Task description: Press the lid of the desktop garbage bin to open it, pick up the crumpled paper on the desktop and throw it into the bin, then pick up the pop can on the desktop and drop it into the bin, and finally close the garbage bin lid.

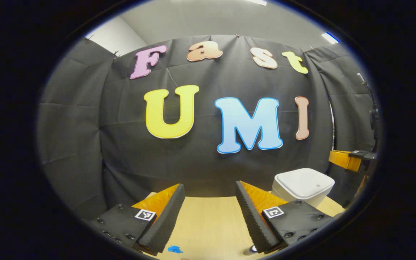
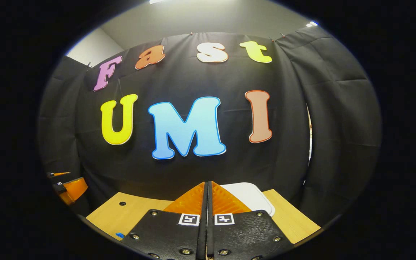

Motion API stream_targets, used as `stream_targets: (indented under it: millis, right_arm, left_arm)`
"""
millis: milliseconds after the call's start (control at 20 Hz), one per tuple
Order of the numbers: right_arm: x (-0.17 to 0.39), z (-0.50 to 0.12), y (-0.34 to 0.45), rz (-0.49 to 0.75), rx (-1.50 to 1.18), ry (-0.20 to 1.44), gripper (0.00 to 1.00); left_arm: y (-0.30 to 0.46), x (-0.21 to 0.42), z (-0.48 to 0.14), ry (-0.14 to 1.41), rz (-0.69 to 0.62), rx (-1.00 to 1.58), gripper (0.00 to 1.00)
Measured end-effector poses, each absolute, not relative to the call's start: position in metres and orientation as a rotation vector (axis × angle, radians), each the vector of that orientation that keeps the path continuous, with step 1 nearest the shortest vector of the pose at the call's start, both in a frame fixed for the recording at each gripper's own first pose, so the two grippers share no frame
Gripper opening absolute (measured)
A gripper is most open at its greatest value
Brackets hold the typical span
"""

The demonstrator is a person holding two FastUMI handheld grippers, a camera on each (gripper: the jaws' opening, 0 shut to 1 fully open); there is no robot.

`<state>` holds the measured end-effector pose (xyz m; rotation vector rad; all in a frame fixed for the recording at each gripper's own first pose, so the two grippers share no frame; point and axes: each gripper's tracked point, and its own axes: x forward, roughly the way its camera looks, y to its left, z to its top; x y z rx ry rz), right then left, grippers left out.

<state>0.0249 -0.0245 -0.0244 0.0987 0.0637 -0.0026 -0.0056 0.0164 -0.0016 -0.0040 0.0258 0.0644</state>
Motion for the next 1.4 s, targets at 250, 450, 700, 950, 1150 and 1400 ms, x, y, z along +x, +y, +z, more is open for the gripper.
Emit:
stream_targets:
  millis: [250, 450, 700, 950, 1150, 1400]
  right_arm:
    - [0.044, -0.042, -0.033, -0.014, 0.110, 0.104, 0.01]
    - [0.061, -0.065, -0.036, -0.012, 0.110, 0.168, 0.01]
    - [0.077, -0.096, -0.047, -0.028, 0.067, 0.235, 0.01]
    - [0.081, -0.129, -0.067, -0.051, 0.068, 0.312, 0.01]
    - [0.081, -0.137, -0.067, -0.050, 0.084, 0.327, 0.01]
    - [0.081, -0.139, -0.067, -0.032, 0.112, 0.306, 0.01]
  left_arm:
    - [0.021, -0.005, -0.003, 0.030, 0.078, 0.005, 0.95]
    - [0.025, -0.006, -0.006, 0.040, 0.091, 0.006, 0.90]
    - [0.035, -0.006, -0.012, 0.060, 0.121, -0.005, 0.95]
    - [0.044, -0.005, -0.018, 0.072, 0.150, -0.013, 0.95]
    - [0.042, -0.003, -0.023, 0.088, 0.152, -0.026, 0.95]
    - [0.037, 0.001, -0.027, 0.101, 0.144, -0.042, 0.90]
